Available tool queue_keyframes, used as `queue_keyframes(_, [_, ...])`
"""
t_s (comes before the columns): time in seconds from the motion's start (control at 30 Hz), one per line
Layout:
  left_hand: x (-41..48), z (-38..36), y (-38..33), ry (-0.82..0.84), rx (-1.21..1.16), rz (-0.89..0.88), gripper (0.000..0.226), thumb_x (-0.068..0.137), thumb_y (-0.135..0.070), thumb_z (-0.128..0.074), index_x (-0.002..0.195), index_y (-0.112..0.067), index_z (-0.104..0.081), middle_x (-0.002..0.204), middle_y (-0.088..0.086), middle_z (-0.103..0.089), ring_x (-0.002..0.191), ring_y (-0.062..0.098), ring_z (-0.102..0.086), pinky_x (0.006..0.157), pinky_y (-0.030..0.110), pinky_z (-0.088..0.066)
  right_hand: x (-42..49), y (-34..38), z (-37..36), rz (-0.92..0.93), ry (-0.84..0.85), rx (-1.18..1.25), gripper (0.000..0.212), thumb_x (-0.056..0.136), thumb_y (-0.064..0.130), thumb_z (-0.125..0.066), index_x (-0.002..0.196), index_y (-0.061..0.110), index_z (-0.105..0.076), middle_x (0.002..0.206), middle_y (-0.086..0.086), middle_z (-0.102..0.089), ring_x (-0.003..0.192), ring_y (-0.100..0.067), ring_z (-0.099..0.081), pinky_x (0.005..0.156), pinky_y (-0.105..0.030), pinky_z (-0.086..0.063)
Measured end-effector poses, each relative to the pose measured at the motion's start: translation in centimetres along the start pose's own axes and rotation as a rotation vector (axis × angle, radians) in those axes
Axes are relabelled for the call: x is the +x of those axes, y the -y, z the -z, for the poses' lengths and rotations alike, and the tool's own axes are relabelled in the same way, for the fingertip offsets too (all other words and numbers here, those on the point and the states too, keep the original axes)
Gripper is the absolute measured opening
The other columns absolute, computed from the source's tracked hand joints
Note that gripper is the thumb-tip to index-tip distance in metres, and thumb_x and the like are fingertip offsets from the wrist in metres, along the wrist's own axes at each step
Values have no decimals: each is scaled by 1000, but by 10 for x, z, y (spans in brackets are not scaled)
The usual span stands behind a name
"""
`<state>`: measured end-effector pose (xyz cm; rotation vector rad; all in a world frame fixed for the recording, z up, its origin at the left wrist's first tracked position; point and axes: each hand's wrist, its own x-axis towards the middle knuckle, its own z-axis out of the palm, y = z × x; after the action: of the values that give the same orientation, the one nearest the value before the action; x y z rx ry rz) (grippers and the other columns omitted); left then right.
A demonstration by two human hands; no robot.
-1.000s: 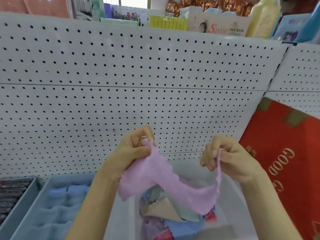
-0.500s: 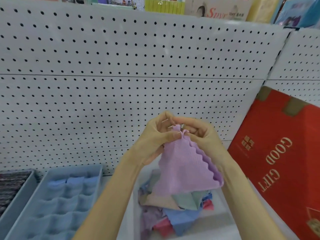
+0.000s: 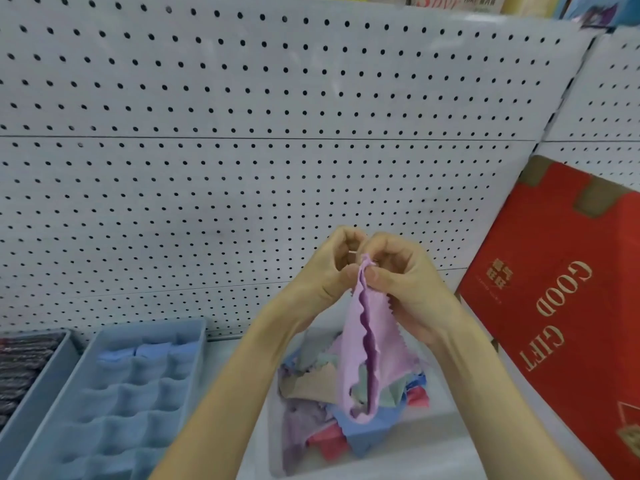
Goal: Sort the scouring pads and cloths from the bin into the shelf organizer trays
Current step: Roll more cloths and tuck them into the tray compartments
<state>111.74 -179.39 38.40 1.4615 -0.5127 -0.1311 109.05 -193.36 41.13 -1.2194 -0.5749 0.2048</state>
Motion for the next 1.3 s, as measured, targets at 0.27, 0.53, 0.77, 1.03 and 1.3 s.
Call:
queue_keyframes(0.27, [-22,5,33,-161,-307,64,74,63,-78,-62,102,-15,-61,96,-4,-73,96,20,-65,76,23,-53,1,1,19,-47,-311,-173,12,80,18,-66,69,19,-61,76,7,-67,72,-6,-61,70,-15,-48])
queue_keyframes(0.53, [-32,-5,41,-392,-151,70,10,83,-14,-71,91,-18,-76,93,-1,-74,86,13,-65,78,31,-52,6,-1,29,-9,-636,-336,8,79,11,-76,79,13,-68,71,3,-71,73,-8,-64,70,-18,-49])
queue_keyframes(0.77, [-22,-2,29,-453,-222,101,9,78,-13,-69,73,-16,-76,84,-1,-71,79,18,-59,73,34,-52,1,1,39,-21,-630,-342,11,80,5,-73,89,10,-72,81,-1,-75,77,-8,-68,69,-14,-51])
queue_keyframes(1.03, [-21,-1,18,-447,-135,144,20,81,-1,-70,86,-19,-74,78,-2,-75,72,11,-67,71,29,-57,-7,1,44,-23,-559,-409,10,85,7,-68,89,16,-70,79,4,-75,75,-5,-68,72,-17,-52])
queue_keyframes(1.3, [-29,1,4,-360,271,-82,48,78,2,-76,104,-29,-49,104,-14,-65,83,10,-67,69,26,-54,-18,3,50,38,-543,-518,24,85,12,-70,88,20,-47,67,-11,-67,61,-18,-49,65,-31,-41])
